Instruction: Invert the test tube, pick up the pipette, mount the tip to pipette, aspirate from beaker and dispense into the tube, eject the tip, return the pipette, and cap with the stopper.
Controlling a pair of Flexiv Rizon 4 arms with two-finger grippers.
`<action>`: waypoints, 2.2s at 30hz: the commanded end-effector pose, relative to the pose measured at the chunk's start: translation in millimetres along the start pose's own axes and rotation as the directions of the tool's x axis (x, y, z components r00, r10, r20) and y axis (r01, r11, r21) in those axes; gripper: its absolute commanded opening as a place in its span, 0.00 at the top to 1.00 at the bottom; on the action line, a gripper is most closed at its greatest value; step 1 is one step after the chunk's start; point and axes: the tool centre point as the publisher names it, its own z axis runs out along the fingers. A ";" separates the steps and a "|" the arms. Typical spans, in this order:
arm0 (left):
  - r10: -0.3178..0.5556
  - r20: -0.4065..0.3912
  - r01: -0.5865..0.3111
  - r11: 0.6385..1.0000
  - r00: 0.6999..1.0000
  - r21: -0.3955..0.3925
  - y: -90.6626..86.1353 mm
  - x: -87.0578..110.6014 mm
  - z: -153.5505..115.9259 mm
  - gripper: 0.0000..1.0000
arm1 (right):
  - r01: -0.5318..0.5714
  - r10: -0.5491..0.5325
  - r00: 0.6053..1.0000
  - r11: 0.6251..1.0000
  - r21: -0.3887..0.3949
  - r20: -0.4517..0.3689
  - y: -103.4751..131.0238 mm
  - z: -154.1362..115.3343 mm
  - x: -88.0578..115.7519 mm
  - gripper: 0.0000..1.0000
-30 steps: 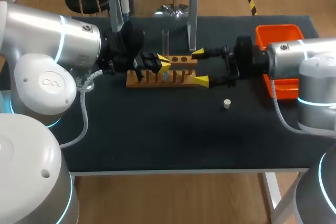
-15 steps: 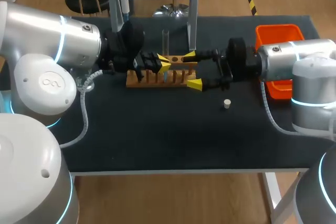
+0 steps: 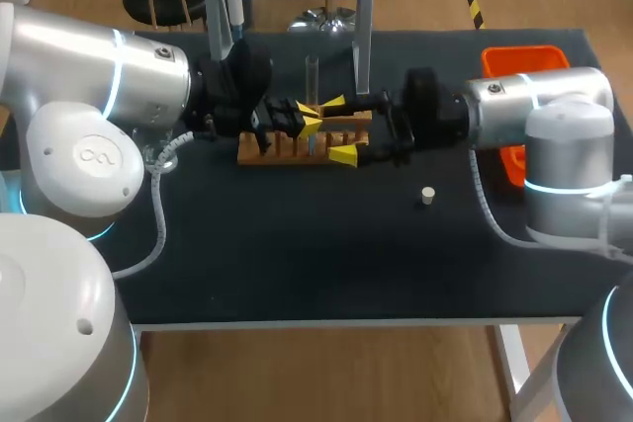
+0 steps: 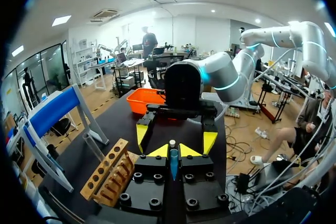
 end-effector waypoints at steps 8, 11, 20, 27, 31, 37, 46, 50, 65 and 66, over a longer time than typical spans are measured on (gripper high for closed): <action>-0.001 -0.004 0.001 1.000 1.000 -0.003 -0.7 -0.3 -1.1 1.00 | -0.007 0.007 1.000 1.000 -0.002 -0.013 -0.6 21.9 0.9 0.18; -0.001 -0.004 0.001 1.000 1.000 -0.003 -0.7 -0.3 -1.1 1.00 | -0.006 0.006 1.000 1.000 -0.007 -0.016 0.3 24.9 2.1 0.23; -0.001 -0.004 0.001 1.000 1.000 -0.003 -0.7 -0.3 -1.1 1.00 | -0.011 0.010 1.000 1.000 -0.016 -0.024 0.5 32.3 4.4 0.35; -0.001 -0.004 0.001 1.000 1.000 -0.003 -0.7 -0.3 -1.1 1.00 | -0.014 0.013 0.999 1.000 -0.021 -0.032 0.8 34.2 5.9 0.52; -0.001 -0.004 0.001 1.000 1.000 -0.003 -0.7 -0.3 -1.1 1.00 | -0.014 0.013 0.999 1.000 -0.024 -0.034 1.5 33.9 6.8 0.58; -0.001 -0.004 0.001 1.000 1.000 -0.003 -0.7 -0.3 -1.1 1.00 | -0.012 0.011 0.999 1.000 -0.026 -0.035 1.9 33.0 7.4 0.65; -0.001 -0.004 0.001 1.000 1.000 -0.003 -0.7 -0.3 -1.1 1.00 | -0.013 0.012 0.999 1.000 -0.028 -0.039 1.9 32.3 9.3 1.00; -0.001 -0.004 0.001 1.000 1.000 -0.003 -0.7 -0.3 -1.1 1.00 | -0.013 0.012 0.999 1.000 -0.028 -0.041 2.0 31.8 10.3 1.00; -0.001 -0.004 0.001 1.000 1.000 -0.003 -0.7 -0.3 -1.1 0.00 | -0.011 0.010 0.999 1.000 -0.019 -0.036 0.2 19.0 14.0 1.00; -0.001 -0.004 0.001 1.000 1.000 -0.003 -0.7 -0.3 -1.1 0.00 | -0.010 0.009 0.999 1.000 -0.015 -0.036 -0.5 16.2 14.4 1.00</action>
